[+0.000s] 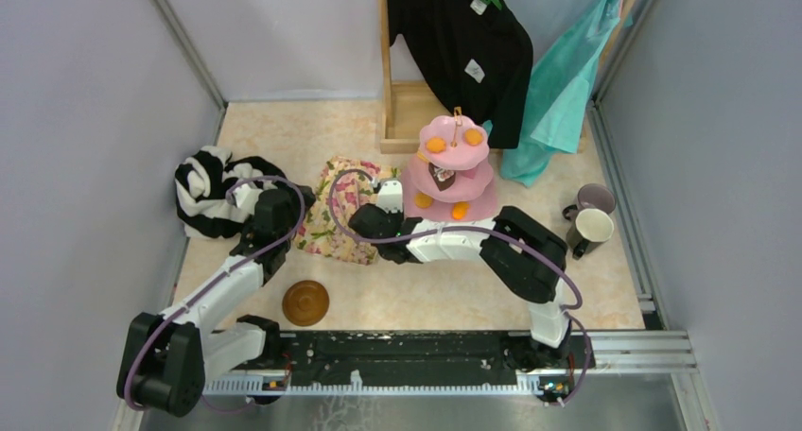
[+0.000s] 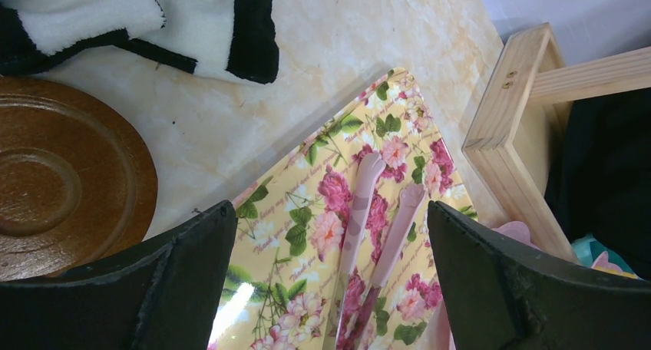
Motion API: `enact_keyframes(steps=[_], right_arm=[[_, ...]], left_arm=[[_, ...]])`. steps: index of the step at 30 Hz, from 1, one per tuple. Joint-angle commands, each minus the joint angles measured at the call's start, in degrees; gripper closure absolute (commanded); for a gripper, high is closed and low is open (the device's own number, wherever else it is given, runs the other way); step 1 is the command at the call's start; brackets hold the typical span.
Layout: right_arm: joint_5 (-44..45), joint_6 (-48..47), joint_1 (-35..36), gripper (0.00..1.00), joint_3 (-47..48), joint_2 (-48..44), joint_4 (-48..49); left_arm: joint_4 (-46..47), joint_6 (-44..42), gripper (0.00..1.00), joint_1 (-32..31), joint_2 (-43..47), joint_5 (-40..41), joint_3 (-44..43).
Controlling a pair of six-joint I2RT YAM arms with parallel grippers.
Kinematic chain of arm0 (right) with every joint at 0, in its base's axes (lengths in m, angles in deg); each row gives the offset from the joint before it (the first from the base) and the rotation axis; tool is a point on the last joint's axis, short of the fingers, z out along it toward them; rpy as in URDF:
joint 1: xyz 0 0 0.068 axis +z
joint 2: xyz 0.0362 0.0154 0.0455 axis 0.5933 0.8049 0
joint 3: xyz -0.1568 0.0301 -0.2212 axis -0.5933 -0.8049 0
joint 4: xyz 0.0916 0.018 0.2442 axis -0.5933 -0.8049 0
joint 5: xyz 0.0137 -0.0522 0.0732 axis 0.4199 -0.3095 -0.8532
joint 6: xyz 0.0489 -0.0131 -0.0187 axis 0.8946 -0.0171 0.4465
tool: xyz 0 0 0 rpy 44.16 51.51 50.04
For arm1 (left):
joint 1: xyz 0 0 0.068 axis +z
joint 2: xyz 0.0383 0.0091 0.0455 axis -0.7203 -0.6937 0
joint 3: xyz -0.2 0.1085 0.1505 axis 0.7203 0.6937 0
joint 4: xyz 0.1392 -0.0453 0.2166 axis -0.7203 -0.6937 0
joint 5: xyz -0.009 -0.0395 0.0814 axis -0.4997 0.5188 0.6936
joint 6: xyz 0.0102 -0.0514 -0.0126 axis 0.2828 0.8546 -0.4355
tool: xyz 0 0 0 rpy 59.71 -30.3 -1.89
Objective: Serve the afternoon tea
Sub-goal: Place the clamp on the tray, then move the tray at the center of the board.
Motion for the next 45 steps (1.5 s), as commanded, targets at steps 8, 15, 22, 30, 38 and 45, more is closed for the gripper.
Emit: enact_keyframes(steps=[8, 15, 22, 30, 38, 45], right_arm=[[-1.1, 1.2, -1.5, 0.64, 5.2, 3.8, -0.6], [-2.2, 1.8, -2.4, 0.66, 5.3, 5.1, -0.7], [-3.2, 1.5, -2.8, 0.79, 5.5, 6.1, -0.1], [-4.7, 0.1, -3.0, 0.9, 5.4, 6.4, 1.3], [-4.5, -1.5, -3.1, 0.94, 7.0, 7.1, 1.3], [-3.5, -1.9, -4.1, 0.98, 10.7, 9.1, -0.5]], left_arm=[[1.9, 0.6, 0.02, -0.2, 1.0, 0.0, 0.6], [2.3, 1.0, 0.01, -0.1, 1.0, 0.4, 1.1], [2.3, 1.3, 0.02, 0.0, 1.0, 0.8, 1.3], [1.9, 2.5, 0.02, -0.1, 1.6, 1.6, 1.9], [1.5, 2.8, 0.02, -0.1, 1.9, 1.9, 1.9], [1.2, 2.9, 0.02, -0.1, 1.9, 2.3, 2.1]])
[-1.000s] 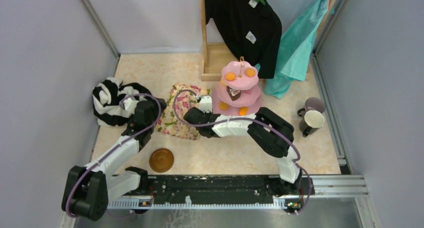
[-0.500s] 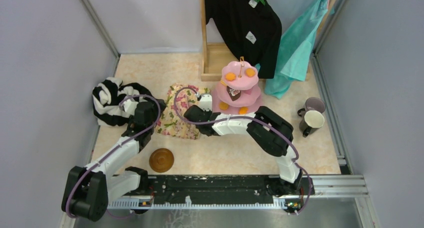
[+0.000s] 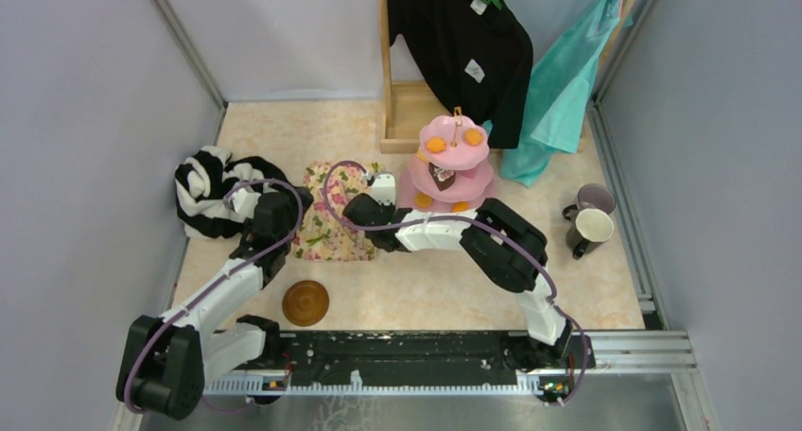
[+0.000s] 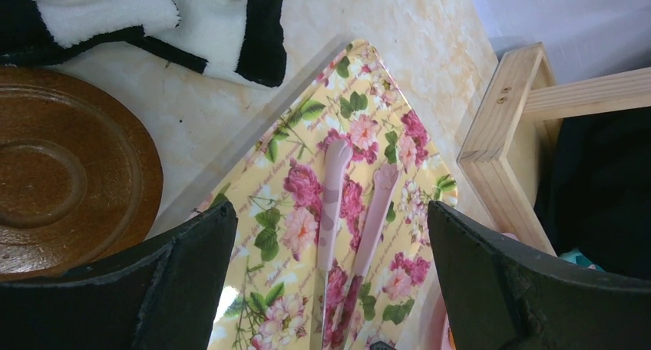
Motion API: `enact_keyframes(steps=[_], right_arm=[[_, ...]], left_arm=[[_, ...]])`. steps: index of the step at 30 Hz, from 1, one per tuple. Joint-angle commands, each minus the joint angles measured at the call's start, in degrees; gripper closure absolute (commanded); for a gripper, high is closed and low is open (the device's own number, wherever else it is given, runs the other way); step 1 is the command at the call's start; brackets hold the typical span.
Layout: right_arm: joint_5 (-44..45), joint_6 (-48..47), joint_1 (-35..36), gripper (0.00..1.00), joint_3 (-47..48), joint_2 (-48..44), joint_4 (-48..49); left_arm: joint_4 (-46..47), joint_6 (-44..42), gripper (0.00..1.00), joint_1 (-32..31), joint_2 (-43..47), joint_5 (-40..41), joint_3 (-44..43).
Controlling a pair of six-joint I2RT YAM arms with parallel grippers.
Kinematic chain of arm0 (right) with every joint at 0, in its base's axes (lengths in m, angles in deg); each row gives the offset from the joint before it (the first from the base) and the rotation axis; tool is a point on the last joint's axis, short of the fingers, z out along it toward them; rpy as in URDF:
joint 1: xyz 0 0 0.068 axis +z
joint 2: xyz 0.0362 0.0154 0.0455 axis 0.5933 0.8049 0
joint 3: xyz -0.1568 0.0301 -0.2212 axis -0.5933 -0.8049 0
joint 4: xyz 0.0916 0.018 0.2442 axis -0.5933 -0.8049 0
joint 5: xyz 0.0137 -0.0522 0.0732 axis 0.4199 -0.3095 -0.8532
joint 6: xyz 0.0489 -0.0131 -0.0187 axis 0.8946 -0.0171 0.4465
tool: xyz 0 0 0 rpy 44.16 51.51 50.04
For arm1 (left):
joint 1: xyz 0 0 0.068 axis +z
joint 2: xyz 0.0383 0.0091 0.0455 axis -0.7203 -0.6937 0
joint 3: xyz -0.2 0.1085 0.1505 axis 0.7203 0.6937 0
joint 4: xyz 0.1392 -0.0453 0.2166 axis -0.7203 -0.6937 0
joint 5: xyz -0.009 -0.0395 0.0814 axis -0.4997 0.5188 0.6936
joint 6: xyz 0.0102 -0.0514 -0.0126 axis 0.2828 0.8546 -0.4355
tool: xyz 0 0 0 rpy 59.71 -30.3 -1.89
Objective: Serve the afternoon tea
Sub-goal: Move the tray at the center of the board.
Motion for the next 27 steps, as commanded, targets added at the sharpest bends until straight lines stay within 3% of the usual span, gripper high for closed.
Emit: enact_keyframes(steps=[1, 27], right_arm=[[0.8, -1.5, -1.4, 1.0, 4.7, 2.0, -1.6], [0.7, -4.4, -7.4, 1.0, 21.6, 11.5, -5.9]], left_arm=[[0.4, 0.2, 0.02, -0.1, 1.0, 0.8, 0.8], [1.0, 0.1, 0.02, -0.1, -0.4, 0.7, -0.2]])
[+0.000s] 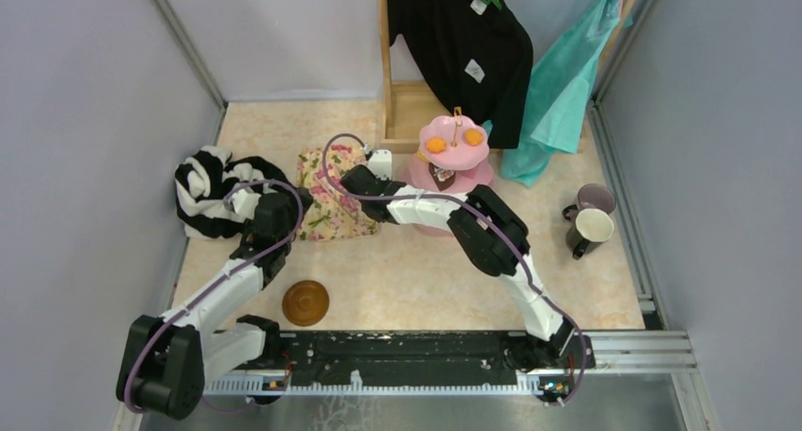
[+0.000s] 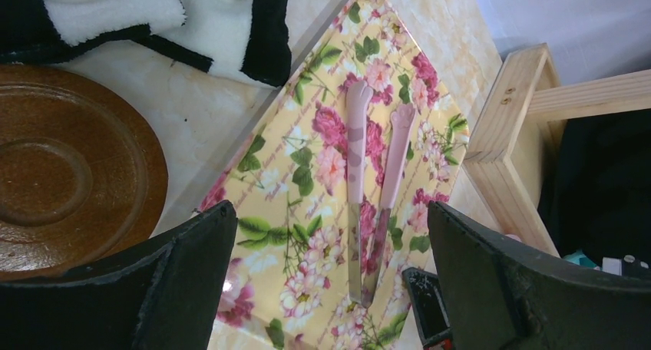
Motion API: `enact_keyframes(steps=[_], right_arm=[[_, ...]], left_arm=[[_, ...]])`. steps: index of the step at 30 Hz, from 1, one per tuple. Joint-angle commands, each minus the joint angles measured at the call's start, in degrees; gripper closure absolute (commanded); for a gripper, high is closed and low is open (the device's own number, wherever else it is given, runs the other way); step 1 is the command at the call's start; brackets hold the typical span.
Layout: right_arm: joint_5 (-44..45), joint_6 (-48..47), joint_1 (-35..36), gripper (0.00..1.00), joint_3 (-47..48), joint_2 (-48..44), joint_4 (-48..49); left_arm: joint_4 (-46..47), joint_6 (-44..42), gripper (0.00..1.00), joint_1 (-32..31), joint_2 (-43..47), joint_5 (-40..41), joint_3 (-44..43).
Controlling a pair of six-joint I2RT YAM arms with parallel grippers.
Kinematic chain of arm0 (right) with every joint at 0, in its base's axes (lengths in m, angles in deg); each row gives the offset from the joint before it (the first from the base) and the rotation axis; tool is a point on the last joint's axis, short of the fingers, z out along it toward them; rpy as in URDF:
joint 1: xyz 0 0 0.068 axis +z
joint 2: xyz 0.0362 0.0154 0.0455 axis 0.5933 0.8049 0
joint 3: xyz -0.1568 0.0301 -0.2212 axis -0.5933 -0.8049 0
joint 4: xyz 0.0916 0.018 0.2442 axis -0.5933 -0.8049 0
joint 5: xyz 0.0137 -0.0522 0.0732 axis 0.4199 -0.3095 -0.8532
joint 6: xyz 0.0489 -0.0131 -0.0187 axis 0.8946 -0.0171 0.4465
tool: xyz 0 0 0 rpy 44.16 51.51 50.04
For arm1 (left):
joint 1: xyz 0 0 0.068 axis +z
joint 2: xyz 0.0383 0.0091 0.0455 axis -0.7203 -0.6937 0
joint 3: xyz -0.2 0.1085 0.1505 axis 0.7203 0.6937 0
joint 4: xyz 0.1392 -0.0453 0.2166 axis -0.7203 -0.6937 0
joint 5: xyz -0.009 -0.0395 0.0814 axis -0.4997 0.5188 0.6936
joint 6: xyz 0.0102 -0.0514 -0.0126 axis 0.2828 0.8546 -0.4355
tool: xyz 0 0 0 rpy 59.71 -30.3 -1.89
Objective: Serve the afternoon tea
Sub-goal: Move the tray at the center of the board.
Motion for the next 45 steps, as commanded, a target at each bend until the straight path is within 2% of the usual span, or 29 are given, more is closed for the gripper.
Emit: enact_keyframes(steps=[1, 8, 22, 33, 45], right_arm=[[1.6, -2.0, -1.5, 1.0, 6.3, 2.3, -0.6], [1.4, -2.9, -3.4, 1.0, 14.1, 6.7, -1.9], [3.3, -4.8, -5.5, 1.0, 35.5, 18.7, -7.0], [4.4, -4.3, -6.3, 1.0, 43.5, 23.4, -7.7], [5.4, -4.6, -7.0, 1.0, 45.0, 24.9, -6.2]], left_arm=[[1.1, -0.1, 0.02, -0.1, -0.5, 0.3, -0.4], [1.2, 0.1, 0.02, -0.1, -1.0, 0.3, -0.4], [0.0, 1.0, 0.02, -0.1, 1.3, -0.2, 2.0], [-2.6, 1.3, 0.02, -0.2, 6.0, -1.6, 4.2], [-3.5, 1.2, 0.02, -0.2, 7.0, -1.3, 5.0]])
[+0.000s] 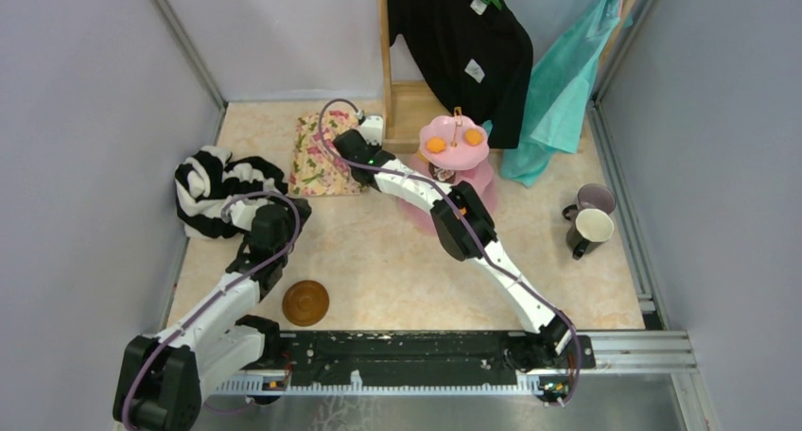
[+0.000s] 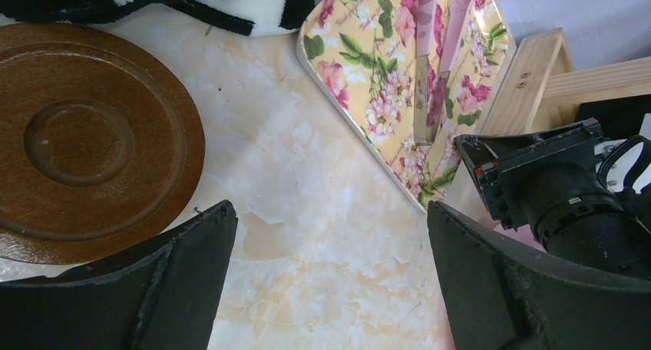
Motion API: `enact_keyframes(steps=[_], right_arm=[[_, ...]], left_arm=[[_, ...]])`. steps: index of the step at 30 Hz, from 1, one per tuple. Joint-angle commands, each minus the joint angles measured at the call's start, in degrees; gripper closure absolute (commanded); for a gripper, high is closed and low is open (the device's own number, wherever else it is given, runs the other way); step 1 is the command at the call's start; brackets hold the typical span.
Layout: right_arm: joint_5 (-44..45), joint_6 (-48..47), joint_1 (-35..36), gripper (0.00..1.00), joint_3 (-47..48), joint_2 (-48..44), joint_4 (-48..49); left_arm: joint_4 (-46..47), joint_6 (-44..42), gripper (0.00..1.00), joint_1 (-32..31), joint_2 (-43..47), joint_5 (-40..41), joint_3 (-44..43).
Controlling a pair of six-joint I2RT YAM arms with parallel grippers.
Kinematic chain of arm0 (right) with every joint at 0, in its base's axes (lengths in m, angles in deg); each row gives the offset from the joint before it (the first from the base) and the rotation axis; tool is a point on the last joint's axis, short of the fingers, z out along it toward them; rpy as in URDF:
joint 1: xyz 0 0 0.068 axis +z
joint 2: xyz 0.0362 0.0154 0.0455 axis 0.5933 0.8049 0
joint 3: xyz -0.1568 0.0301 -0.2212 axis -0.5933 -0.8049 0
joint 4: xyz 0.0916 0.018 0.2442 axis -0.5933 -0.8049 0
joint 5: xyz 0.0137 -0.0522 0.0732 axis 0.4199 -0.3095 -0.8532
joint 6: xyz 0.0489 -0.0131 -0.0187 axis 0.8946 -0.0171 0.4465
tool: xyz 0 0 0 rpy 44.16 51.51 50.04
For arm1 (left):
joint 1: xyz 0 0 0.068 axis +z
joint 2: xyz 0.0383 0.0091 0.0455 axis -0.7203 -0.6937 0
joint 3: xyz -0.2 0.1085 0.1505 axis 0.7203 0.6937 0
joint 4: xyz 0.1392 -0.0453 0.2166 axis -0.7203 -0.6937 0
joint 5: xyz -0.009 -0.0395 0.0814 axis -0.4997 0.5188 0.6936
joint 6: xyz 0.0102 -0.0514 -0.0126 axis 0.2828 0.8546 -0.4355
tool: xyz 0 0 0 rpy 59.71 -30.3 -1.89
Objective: Serve the afternoon tea
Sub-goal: Move the tray at the center of the board.
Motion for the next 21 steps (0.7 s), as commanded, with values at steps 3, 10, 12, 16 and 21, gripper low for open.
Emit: enact_keyframes(steps=[3, 10, 12, 16, 21], right_arm=[[2.5, -0.2, -0.8, 1.0, 3.7, 0.5, 2.4], [0.9, -1.0, -0.8, 0.85, 1.0, -1.1, 3.9], [0.6, -1.7, -0.8, 0.76, 0.1, -1.8, 4.4], [-0.1, -3.2, -0.7, 0.67, -1.6, -3.4, 5.6], [0.3, -6.0, -0.1, 0.61, -3.2, -5.2, 7.4]], left_arm=[[-0.8, 0.1, 0.02, -0.2, 1.2, 0.0, 0.6], [-0.8, 0.2, 0.02, -0.2, 1.3, -0.3, 0.4], [-0.7, 0.4, 0.01, -0.2, 1.3, -0.4, 0.3], [-0.8, 0.2, 0.01, -0.2, 1.1, -0.7, -0.2], [-1.0, 0.0, 0.02, -0.2, 0.9, -0.3, -0.8]])
